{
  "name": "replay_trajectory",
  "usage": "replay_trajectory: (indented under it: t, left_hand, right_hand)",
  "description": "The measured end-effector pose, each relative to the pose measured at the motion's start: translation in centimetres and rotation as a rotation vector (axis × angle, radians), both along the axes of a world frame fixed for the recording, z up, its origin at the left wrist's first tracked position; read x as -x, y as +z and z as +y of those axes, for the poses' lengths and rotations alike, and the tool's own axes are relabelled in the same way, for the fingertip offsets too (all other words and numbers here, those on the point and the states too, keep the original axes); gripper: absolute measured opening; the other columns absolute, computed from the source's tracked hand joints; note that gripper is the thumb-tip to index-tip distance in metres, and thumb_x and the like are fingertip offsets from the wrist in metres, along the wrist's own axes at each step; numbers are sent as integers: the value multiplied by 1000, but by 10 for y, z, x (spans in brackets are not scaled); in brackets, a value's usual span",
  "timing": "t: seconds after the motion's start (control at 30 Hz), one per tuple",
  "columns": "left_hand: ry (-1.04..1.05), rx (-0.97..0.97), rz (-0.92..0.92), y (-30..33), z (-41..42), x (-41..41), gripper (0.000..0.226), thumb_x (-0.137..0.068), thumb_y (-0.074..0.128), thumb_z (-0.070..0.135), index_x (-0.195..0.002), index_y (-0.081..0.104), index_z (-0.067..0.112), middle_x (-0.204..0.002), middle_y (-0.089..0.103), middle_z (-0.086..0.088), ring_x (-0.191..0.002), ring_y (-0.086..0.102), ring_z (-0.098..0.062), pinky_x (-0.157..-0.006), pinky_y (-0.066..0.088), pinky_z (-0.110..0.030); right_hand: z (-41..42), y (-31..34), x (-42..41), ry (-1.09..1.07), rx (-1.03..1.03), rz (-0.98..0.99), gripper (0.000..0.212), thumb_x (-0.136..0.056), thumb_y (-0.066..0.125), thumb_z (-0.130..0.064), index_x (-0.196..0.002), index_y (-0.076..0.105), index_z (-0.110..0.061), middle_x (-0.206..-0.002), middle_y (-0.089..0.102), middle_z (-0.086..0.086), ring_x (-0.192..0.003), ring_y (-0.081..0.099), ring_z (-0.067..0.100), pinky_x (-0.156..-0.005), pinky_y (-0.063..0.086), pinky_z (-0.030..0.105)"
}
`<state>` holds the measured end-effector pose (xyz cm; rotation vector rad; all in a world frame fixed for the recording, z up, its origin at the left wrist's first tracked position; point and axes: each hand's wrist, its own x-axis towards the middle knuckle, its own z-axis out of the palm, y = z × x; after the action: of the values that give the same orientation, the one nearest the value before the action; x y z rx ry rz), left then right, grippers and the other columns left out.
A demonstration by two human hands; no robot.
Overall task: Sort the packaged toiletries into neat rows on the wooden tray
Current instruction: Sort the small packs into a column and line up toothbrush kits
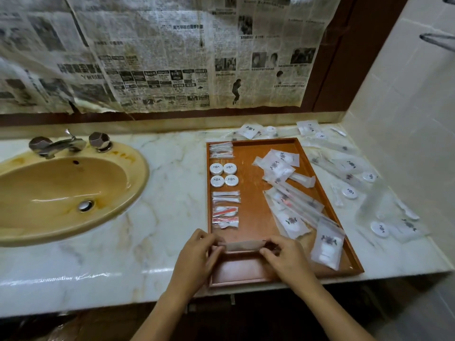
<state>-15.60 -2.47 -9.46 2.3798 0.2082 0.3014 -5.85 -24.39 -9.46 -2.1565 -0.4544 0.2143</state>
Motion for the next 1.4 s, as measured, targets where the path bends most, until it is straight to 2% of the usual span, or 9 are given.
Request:
replay_trajectory:
  t: [0.07, 0.13, 0.33, 0.6, 0.8, 0.97, 1.23, 1.33, 1.4]
  left_hand:
    - [-5, -24, 8, -6, 0, 11, 14, -90, 67, 29, -98, 61, 39, -90, 46, 16, -82, 53, -1, -74, 40, -10]
    - [-6, -43, 34, -12, 1, 21, 12, -92, 64, 31, -99, 61, 40, -92, 47, 15, -87, 51, -6, -78, 42, -15]
    - [-112, -58, 72, -12, 1, 42, 20, -90, 55, 29, -107, 61, 40, -100, 44, 26, -99, 47, -1, -85, 42, -17]
    - [-189, -98, 88, -12, 0, 48, 32, -91, 45, 16, -110, 59, 37, -108, 56, 24, -106, 45, -1, -89, 43, -26]
    - [-109, 53, 112, -13, -2, 48, 51, -92, 43, 7, -111, 55, 53, -104, 51, 20, -102, 54, -1, -91, 46, -23]
    - [-74, 77, 105, -11, -5, 45, 59, -89, 41, -3, -112, 57, 49, -100, 53, 20, -101, 55, -3, -89, 48, -25]
    - [-34, 87, 99, 11, -7, 26, 58, -91, 37, -5, -110, 60, 44, -101, 53, 13, -97, 60, 5, -85, 47, -13]
    - [-72, 48, 72, 25, -12, 3, 52, -92, 39, -2, -113, 60, 41, -104, 54, 18, -101, 55, 2, -87, 45, -14]
    - [-107, 40, 52, 32, -20, -17, 46, -93, 41, 1, -112, 61, 38, -105, 56, 19, -102, 55, 2, -88, 45, -15]
  right_hand:
    - [-1, -4, 8, 23, 19, -15, 9, -80, 75, -8, -84, 78, -15, -79, 73, -11, -81, 65, -3, -74, 51, 14]
    - [-3, -8, 15, 66, 8, -22, 16, -81, 74, -7, -88, 79, -20, -87, 73, -17, -87, 64, -9, -79, 46, 7]
    - [-12, -6, 28, 255, 58, -52, 32, -84, 65, -1, -97, 77, -28, -101, 70, -21, -100, 62, -6, -92, 43, 8]
    - [-14, -6, 30, 294, 147, -59, 38, -84, 55, 5, -95, 77, -24, -96, 68, -19, -94, 62, -3, -87, 51, 16]
    - [-13, -4, 30, 266, 118, -41, 36, -84, 53, 5, -94, 76, -21, -93, 71, -16, -92, 62, -2, -82, 50, 14]
    - [-14, -7, 30, 229, 101, -33, 37, -84, 53, 5, -95, 76, -23, -91, 70, -18, -90, 62, -3, -78, 48, 10]
    - [-15, -7, 27, 68, -80, 53, 35, -90, 53, 6, -92, 74, -22, -90, 69, -9, -82, 69, 6, -73, 59, 28]
    - [-23, 1, 22, -11, -70, -8, 34, -89, 56, 4, -94, 75, -24, -94, 68, -14, -84, 64, -1, -71, 51, 13]
    - [-34, 7, 14, -88, -58, -41, 32, -88, 58, 3, -94, 74, -24, -95, 68, -16, -87, 62, -4, -73, 49, 11]
